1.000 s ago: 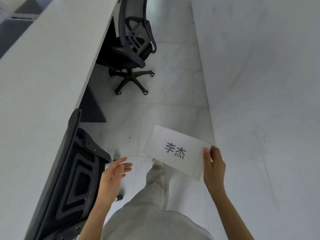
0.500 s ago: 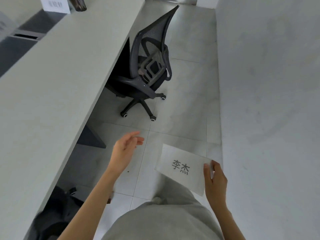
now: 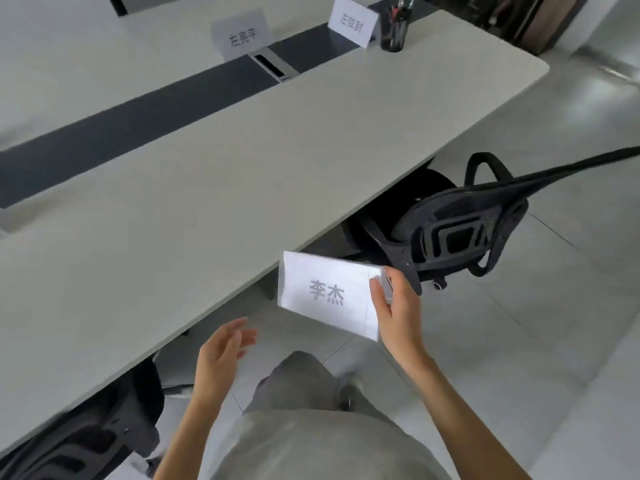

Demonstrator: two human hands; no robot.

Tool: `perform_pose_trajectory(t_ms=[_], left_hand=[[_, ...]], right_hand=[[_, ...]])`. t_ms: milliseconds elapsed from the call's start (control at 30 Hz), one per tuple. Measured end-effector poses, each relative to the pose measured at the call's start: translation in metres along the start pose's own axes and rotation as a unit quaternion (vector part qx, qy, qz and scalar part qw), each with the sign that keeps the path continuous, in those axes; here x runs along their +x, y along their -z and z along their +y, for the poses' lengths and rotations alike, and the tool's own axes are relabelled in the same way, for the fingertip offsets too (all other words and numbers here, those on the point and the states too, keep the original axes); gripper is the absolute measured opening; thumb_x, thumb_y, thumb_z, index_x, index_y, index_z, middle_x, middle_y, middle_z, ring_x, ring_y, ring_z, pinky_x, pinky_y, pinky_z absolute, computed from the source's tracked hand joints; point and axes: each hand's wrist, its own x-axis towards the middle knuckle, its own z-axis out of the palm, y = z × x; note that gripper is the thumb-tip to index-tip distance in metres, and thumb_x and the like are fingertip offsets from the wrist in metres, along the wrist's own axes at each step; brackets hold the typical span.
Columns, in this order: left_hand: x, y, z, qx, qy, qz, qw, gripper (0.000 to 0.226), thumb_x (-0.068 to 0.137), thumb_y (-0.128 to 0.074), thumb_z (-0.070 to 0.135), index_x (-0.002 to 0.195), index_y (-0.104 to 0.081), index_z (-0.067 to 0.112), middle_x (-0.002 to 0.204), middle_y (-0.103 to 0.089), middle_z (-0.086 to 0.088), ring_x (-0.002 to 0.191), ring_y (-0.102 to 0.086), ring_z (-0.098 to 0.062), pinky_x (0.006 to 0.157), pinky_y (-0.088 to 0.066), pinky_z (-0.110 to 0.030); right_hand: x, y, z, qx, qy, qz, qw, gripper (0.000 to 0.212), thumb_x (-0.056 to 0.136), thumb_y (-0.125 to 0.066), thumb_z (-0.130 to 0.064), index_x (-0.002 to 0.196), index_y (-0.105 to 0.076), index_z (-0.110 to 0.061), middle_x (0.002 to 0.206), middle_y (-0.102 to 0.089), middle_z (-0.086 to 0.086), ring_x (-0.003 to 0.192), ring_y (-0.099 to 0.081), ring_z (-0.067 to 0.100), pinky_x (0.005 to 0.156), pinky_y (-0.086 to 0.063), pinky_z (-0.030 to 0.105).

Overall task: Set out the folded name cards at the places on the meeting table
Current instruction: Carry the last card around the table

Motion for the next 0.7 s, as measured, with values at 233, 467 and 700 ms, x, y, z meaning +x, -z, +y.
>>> perform_pose_trajectory(t_ms=[233, 467, 700], left_hand=[[0.078, -0.015, 0.025, -0.062, 0.023, 0.089, 0.994, 0.025, 0.093, -0.038, 0.004, 0.104, -0.059, 0.013, 0.089, -0.068, -0.004, 0.077, -0.066, -0.008, 0.068, -0.051, -0.01], [0.198, -0.012, 0.088, -0.042, 0.001, 0.075, 0.996, 0.025, 0.092, -0.039, 0.004, 0.104, -0.058, 0.015, 0.09, -0.068, -0.002, 0.076, -0.067, -0.006, 0.074, -0.048, -0.027], [0.297, -0.019, 0.145, 0.004, -0.018, 0.045, 0.999, 0.03, 0.092, -0.039, 0.005, 0.095, -0.059, 0.027, 0.09, -0.068, 0.001, 0.072, -0.065, 0.004, 0.072, -0.046, -0.025]], right_hand=[[0.122, -0.034, -0.004, 0.052, 0.045, -0.038, 0.997, 0.044, 0.087, -0.043, -0.038, 0.107, -0.055, 0.0, 0.096, -0.058, -0.001, 0.089, -0.053, 0.004, 0.078, -0.036, 0.001], [0.219, -0.046, 0.001, 0.11, 0.011, -0.02, 0.994, 0.044, 0.078, -0.043, -0.06, 0.098, -0.056, -0.022, 0.092, -0.062, -0.01, 0.086, -0.057, -0.008, 0.078, -0.043, 0.009], [0.335, -0.071, -0.017, 0.151, -0.041, 0.012, 0.988, 0.008, 0.092, -0.046, -0.027, 0.088, -0.053, -0.029, 0.086, -0.061, -0.011, 0.075, -0.057, -0.006, 0.068, -0.044, 0.009]])
